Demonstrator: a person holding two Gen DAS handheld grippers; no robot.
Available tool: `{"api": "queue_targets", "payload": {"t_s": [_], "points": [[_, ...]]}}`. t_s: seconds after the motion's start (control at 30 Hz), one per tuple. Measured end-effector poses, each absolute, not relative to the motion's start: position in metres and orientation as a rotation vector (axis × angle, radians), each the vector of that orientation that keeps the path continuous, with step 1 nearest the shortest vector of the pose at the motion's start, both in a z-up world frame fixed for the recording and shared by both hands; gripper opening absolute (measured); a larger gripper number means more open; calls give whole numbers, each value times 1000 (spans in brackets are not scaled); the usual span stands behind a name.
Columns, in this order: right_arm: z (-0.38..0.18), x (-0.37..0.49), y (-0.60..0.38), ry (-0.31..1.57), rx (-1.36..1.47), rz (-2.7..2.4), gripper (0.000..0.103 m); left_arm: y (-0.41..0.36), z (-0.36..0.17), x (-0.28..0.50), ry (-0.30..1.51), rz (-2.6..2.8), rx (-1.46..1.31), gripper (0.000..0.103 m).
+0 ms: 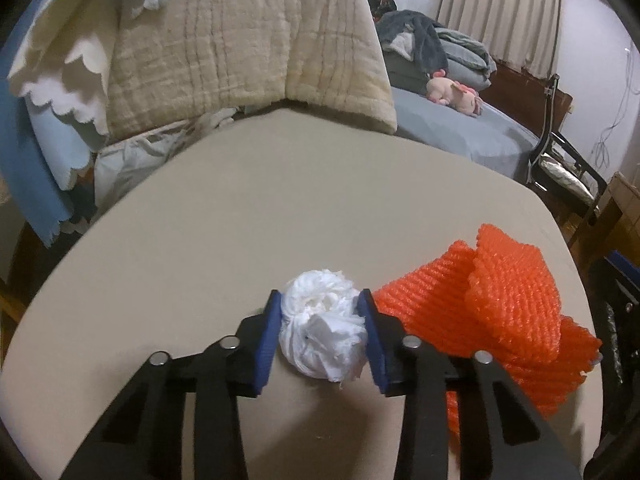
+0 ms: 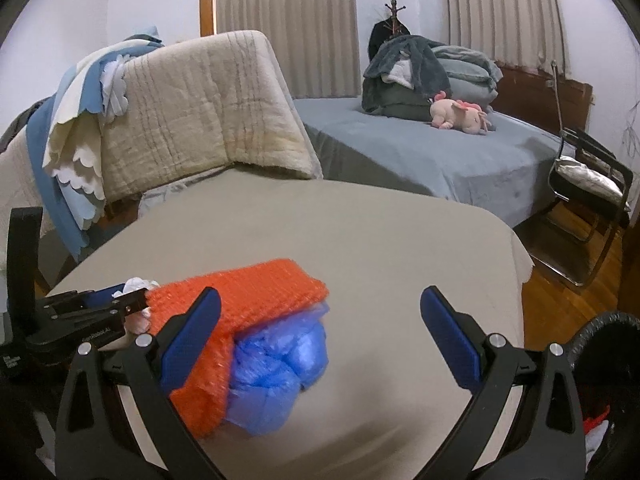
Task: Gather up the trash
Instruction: 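Grasp the white tissue ball with the left gripper and lift it, then grasp the orange mesh sleeve with the right gripper and lift it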
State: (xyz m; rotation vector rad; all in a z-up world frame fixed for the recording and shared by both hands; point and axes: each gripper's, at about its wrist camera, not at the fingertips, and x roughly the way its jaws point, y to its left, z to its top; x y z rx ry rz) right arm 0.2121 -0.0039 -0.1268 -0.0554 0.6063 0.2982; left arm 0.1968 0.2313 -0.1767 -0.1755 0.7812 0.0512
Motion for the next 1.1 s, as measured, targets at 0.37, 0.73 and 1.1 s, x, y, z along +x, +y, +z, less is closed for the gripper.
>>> {"api": "queue_targets", "payload": {"t_s": [0.37,0.73,1.1], "points": [[-119,210,37,595,-78,393,97,247,-148,175,718,113,-161,37],[-136,225,42,671,-100,339,97,246,-143,175,696,108,-138,37],[-154,233,49,764,-96,391,69,239,-146,179,703,91,-140,37]]}}
